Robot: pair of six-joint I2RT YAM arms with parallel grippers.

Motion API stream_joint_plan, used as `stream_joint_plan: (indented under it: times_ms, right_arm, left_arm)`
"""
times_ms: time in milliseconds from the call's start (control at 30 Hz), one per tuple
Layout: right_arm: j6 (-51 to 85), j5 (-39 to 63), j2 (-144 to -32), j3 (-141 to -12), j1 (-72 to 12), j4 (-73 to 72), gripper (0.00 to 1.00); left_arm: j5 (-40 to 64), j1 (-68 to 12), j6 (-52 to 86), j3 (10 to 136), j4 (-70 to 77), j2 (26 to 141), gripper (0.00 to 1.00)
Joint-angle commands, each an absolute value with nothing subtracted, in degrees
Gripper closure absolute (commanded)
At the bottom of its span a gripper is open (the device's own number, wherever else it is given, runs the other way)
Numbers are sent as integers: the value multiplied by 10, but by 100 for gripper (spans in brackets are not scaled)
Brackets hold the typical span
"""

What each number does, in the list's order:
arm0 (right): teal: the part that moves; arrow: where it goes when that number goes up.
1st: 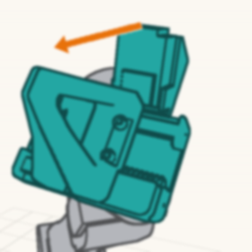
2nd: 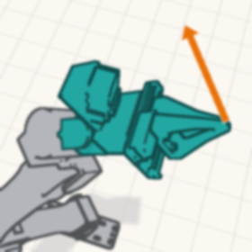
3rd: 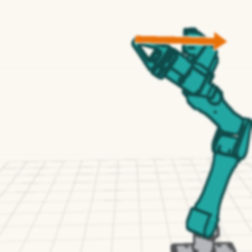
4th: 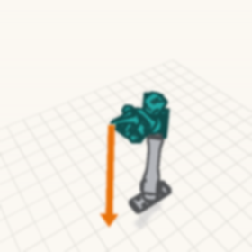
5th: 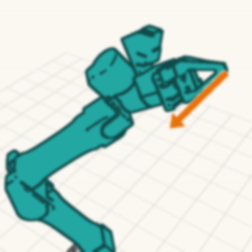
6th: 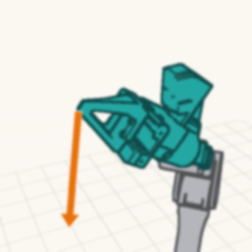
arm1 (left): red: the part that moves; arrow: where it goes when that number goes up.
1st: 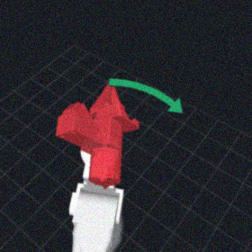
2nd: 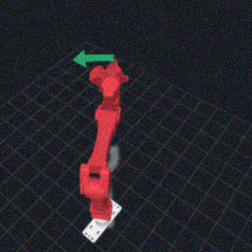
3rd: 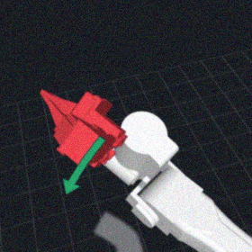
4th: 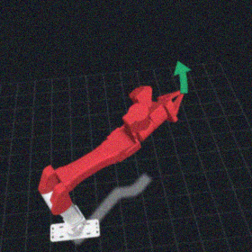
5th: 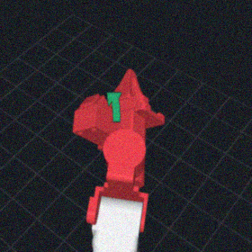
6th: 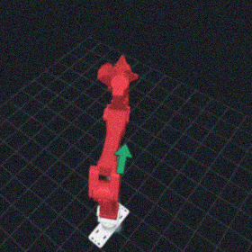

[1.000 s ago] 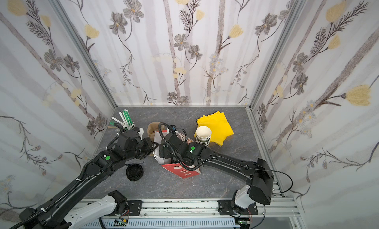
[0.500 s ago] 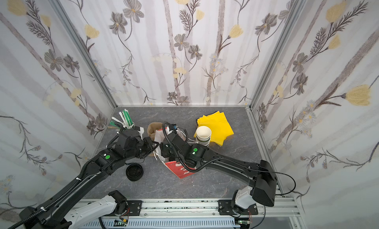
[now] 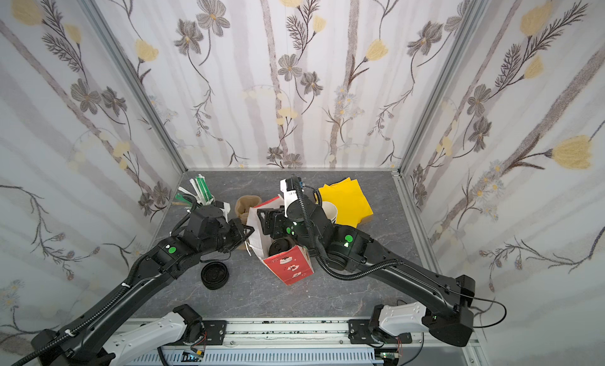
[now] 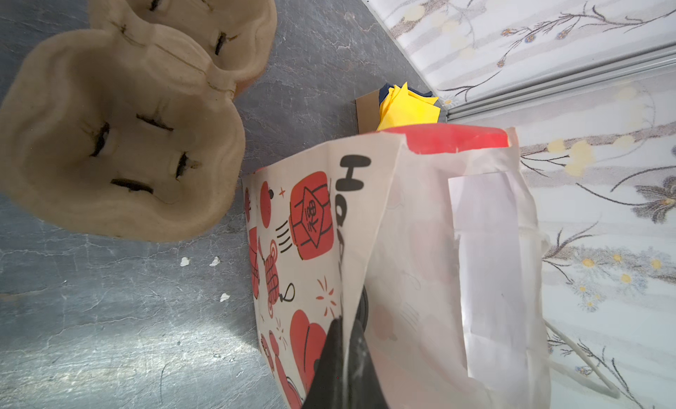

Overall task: Pack a coffee takeout order
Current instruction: Place the coffee cup in the cup tray, then pick up the takeout bag from the center of the table.

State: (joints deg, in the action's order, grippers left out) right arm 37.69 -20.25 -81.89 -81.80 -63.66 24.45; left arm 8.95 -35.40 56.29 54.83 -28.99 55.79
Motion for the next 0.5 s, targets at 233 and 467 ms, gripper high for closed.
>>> stream_joint_plan:
  times_ms: [233, 467]
  right_arm:
    - [441, -293, -887, -881, -601, 530, 19]
    - [441, -239, -932, -890, -583, 547, 45]
  left_arm:
    - [97, -353, 522, 557, -250, 552, 100]
    - [98, -354, 501, 543, -243, 543, 100]
